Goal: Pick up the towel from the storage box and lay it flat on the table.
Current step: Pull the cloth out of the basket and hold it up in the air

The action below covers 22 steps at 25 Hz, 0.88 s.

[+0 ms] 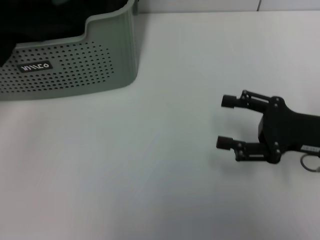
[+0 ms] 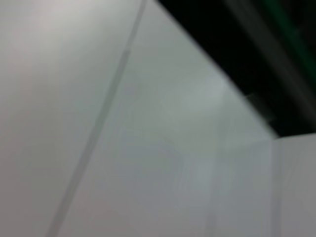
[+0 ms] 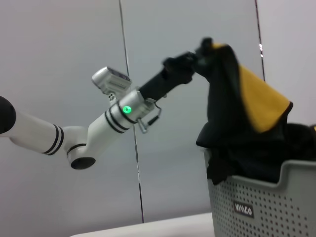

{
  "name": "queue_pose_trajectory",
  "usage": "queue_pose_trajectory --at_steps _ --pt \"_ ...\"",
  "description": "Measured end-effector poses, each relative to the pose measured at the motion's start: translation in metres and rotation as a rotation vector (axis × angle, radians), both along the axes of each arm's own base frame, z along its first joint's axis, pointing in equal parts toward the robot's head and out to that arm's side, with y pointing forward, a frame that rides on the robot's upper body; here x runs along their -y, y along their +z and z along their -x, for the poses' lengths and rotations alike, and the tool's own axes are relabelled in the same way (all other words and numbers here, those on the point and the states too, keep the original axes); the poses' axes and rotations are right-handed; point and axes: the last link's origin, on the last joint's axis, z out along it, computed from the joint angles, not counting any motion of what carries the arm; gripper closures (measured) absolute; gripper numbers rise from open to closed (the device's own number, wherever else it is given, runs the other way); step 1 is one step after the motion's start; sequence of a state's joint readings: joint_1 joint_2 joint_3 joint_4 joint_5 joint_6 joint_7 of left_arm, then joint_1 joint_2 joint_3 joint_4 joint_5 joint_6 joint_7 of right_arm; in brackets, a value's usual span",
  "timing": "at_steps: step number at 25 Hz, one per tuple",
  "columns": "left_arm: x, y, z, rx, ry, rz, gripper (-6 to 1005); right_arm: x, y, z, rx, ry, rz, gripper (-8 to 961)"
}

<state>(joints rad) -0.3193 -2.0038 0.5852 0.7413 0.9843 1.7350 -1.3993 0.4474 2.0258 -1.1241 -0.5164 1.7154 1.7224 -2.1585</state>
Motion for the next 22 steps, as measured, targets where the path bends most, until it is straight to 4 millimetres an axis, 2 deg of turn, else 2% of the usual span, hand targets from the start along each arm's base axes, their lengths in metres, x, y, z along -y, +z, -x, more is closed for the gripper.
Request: queue_pose_trajectory --at_steps 4,8,9,11,16,19,22 --pt "0.023 -0.016 -0.019 0.079 -0.204 0.1 967 -0.009 -0.001 0.013 -0.071 0.025 -0.06 222" --pt "0.036 -0.031 -0.027 0.143 -0.287 0.134 967 -0.013 -0.002 0.037 -0.165 0.116 -0.147 227" --pt "0.041 -0.038 -0.034 0.177 -0.336 0.178 967 -0.013 -0.002 0.037 -0.165 0.116 -0.147 228" --pt "0.042 -0.045 -0.04 0.204 -0.377 0.219 967 -0.011 -0.005 0.055 -0.213 0.181 -0.152 231" --pt "0.042 -0.067 -0.04 0.227 -0.369 0.192 966 -0.007 -0.016 0.076 -0.259 0.231 -0.141 237" --pt "0.035 -0.087 -0.036 0.248 -0.318 0.172 966 -0.004 -0.032 0.086 -0.253 0.225 -0.156 240" --pt "0.026 -0.106 -0.035 0.254 -0.266 0.144 966 -0.003 -0.056 0.094 -0.205 0.186 -0.188 244"
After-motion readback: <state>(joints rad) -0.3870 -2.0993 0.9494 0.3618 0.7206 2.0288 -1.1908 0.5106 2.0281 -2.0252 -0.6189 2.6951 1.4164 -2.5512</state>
